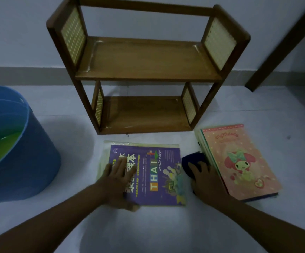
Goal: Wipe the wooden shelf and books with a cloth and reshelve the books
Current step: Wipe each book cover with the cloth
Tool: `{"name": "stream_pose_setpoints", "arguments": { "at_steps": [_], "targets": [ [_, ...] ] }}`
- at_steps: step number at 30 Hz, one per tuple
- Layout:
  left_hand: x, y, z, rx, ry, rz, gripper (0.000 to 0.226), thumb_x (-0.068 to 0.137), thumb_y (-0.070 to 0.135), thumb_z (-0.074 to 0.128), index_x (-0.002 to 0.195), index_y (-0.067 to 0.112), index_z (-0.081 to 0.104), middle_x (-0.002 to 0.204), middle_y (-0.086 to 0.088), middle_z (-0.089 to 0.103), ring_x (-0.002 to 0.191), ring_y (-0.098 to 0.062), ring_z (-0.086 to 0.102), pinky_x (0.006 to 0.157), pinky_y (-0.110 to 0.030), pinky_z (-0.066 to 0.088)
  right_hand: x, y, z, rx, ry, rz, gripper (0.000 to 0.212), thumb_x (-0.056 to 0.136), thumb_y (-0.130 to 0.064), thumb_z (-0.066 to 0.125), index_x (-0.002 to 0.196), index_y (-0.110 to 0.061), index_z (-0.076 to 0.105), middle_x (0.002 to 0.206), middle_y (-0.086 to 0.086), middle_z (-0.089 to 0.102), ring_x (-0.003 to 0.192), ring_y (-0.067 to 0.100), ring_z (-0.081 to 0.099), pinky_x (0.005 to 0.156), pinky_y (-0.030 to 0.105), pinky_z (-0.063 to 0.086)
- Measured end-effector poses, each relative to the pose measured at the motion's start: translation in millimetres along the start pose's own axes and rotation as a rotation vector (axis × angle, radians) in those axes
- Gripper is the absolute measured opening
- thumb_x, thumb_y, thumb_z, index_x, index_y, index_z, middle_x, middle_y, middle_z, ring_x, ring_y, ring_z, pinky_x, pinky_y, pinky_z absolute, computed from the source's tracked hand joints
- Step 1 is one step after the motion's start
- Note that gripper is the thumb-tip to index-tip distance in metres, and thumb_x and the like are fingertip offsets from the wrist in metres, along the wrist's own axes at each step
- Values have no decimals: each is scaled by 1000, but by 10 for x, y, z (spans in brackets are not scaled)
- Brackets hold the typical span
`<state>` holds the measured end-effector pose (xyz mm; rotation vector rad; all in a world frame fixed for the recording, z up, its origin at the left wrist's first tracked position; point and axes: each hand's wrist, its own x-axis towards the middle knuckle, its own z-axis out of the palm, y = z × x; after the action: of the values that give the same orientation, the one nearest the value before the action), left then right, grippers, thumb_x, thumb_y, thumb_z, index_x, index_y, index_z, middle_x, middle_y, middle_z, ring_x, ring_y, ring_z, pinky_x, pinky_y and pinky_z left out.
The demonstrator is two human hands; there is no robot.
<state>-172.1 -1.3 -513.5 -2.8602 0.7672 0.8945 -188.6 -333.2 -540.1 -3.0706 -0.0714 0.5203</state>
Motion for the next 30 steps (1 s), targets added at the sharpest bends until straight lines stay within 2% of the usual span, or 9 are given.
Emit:
{"name": "stream_pose_setpoints", "arguments": {
  "at_steps": [2,4,7,13,18,21,26,28,30],
  "targets": [
    [16,84,96,-9,60,-10,126,63,95,35,151,6,15,148,-37,26,137,-52,22,102,-66,34,8,-40,-30,-2,-6,-7,60,80,-18,64,138,-17,48,129,26,52,99,48,54,74,53,52],
    [72,60,215,-37,88,-46,116,74,89,26,151,4,11,131,-38,50,119,-55,48,86,-63,48,38,-33,-68,15,-21,-2,60,90,-26,50,147,-21,31,145,20,34,119,44,40,91,48,43],
    [145,164,382,101,173,40,88,91,69,15,151,7,-2,124,-41,53,108,-60,55,78,-63,51,37,-14,-124,37,-43,-1,61,91,-34,41,149,-23,25,150,17,28,126,41,34,98,45,38],
    [104,316,270,179,103,27,87,78,74,22,136,13,43,112,-42,59,91,-62,60,61,-60,55,7,-9,-136,19,-81,-2,62,93,-31,45,150,-25,22,149,14,26,124,40,35,97,43,39],
    [23,360,217,375,71,90,52,87,36,30,126,6,47,99,-45,61,79,-64,61,56,-63,52,18,17,-215,21,-143,-11,62,94,-33,47,150,-27,20,151,12,24,128,39,33,100,41,37],
    [-117,491,-271,453,204,238,37,83,21,33,104,11,62,71,-23,69,52,-39,65,39,-39,51,-4,44,-359,223,-218,0,70,93,-33,53,152,-20,16,156,11,19,140,34,25,111,39,28],
    [-349,305,-1452,-266,288,212,28,94,36,44,115,18,47,92,-2,64,75,-18,61,66,-34,51,-311,-94,-604,744,333,-5,37,87,-1,52,123,-5,50,125,8,54,121,21,47,102,39,40],
    [-461,156,-1620,-716,341,177,25,89,36,48,107,20,56,87,-3,67,74,-13,67,66,-28,57,-367,-229,-705,1134,172,148,27,94,-3,52,120,-11,54,118,-1,58,117,18,52,96,36,42],
    [-517,109,-1489,-1161,315,137,14,93,26,53,105,22,59,89,-2,72,77,-14,71,62,-21,56,-342,-363,-835,1575,-310,320,36,101,-32,46,131,-14,55,126,3,60,120,27,53,99,43,43]
  ]
}}
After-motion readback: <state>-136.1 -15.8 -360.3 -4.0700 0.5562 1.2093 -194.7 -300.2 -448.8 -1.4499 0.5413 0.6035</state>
